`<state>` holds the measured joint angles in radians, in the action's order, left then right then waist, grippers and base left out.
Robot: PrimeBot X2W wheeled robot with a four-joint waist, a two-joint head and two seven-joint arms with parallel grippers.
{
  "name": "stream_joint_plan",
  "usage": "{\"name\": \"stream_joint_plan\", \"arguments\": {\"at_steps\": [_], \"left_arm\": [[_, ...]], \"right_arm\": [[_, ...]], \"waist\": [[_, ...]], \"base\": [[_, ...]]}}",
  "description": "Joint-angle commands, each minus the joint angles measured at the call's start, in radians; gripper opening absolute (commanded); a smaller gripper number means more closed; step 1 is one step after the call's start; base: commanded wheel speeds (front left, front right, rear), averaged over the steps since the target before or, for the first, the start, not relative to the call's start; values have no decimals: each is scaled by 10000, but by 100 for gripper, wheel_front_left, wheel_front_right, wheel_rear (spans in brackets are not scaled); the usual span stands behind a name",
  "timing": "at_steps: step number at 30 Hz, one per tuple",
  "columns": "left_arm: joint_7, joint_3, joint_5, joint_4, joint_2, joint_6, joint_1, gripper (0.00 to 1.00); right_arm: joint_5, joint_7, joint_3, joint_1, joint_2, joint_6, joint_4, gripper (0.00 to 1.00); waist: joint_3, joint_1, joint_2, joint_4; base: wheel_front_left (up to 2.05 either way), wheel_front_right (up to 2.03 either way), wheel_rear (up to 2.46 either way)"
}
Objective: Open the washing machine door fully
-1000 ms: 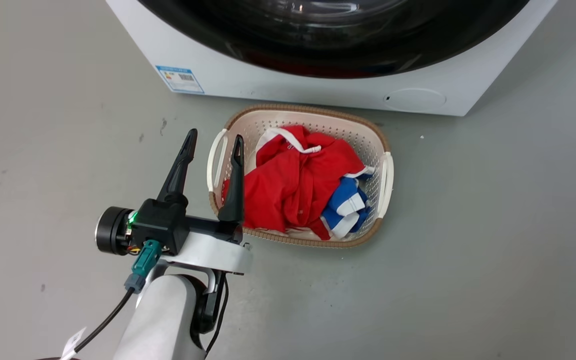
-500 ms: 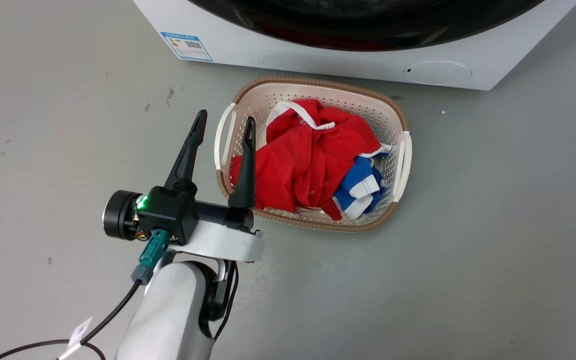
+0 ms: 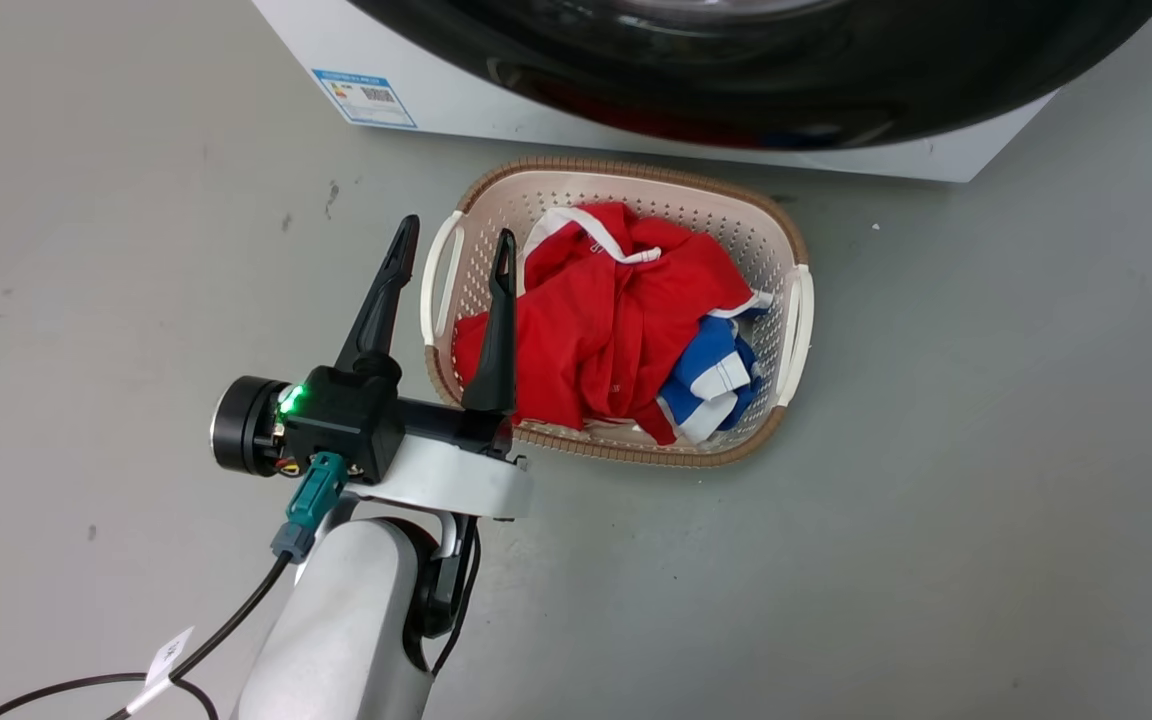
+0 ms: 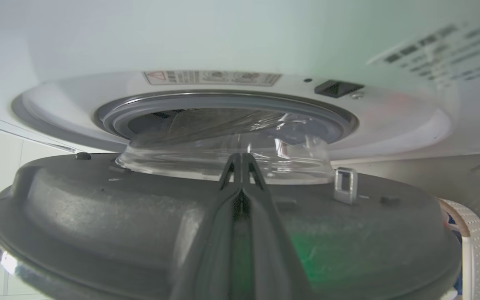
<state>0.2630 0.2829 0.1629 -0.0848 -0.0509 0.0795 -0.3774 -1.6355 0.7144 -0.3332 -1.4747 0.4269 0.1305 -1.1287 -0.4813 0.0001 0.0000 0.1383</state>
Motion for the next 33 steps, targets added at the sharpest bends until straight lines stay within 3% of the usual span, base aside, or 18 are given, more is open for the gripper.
{"name": "stream_joint_plan", "arguments": {"at_steps": [1,16,33], "left_arm": [[25,2,-21,-32,8,1,-77,100],[27,-66,7,-538,-1,-344,729,100],[27,-97,-67,-1097,-236,-752,2232,100]], "right_arm": [[-12,159,-70,268,-152,4,106,0],[-324,1374,-396,2973,-352,4,1967,0],[-901,1532,-1109,6349,-827,4,4127,0]], "waist": [[100,-1,0,-51],[1586,-1,0,-259],[3535,-1,0,-346]], "base": [[0,0,0],[0,0,0],[0,0,0]]}}
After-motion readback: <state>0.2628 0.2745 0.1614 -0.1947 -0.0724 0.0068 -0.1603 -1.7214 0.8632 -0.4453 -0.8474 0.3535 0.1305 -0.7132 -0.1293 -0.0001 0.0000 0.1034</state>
